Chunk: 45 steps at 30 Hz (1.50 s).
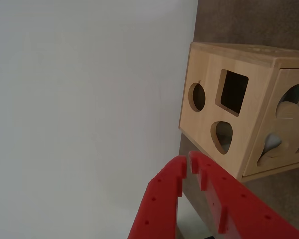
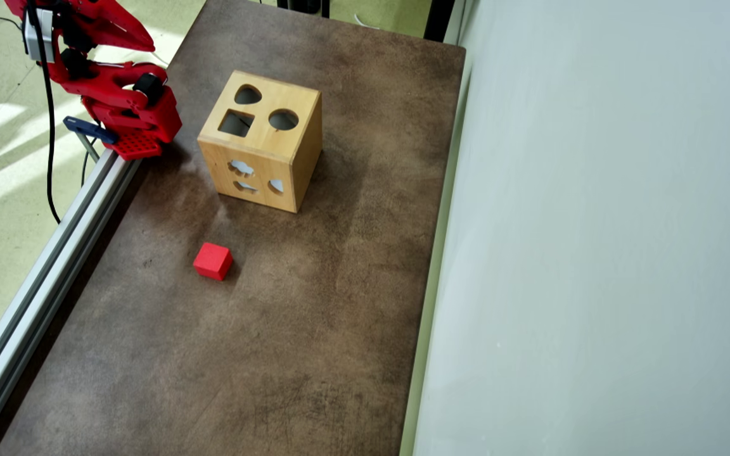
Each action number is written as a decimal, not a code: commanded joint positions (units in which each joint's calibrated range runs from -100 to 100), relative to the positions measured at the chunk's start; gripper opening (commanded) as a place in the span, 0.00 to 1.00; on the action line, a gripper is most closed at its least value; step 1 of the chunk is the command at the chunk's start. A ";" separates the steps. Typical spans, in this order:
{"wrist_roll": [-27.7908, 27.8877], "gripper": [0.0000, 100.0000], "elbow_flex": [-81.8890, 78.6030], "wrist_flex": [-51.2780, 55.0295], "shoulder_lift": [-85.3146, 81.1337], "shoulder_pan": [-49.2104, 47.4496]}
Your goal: Pick and place the red cube on the square hole
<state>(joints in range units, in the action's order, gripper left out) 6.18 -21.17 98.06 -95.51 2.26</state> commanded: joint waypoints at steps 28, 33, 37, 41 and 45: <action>-6.15 0.02 0.15 -0.56 -0.08 -1.08; -6.25 0.02 0.15 -0.64 -0.08 -0.48; -6.40 0.02 0.15 -0.72 0.18 -0.33; -6.40 0.02 0.06 -0.80 1.20 -0.11; -6.40 0.02 0.15 -0.72 7.48 3.09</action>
<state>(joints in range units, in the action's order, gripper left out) -0.02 -21.17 97.98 -93.73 2.84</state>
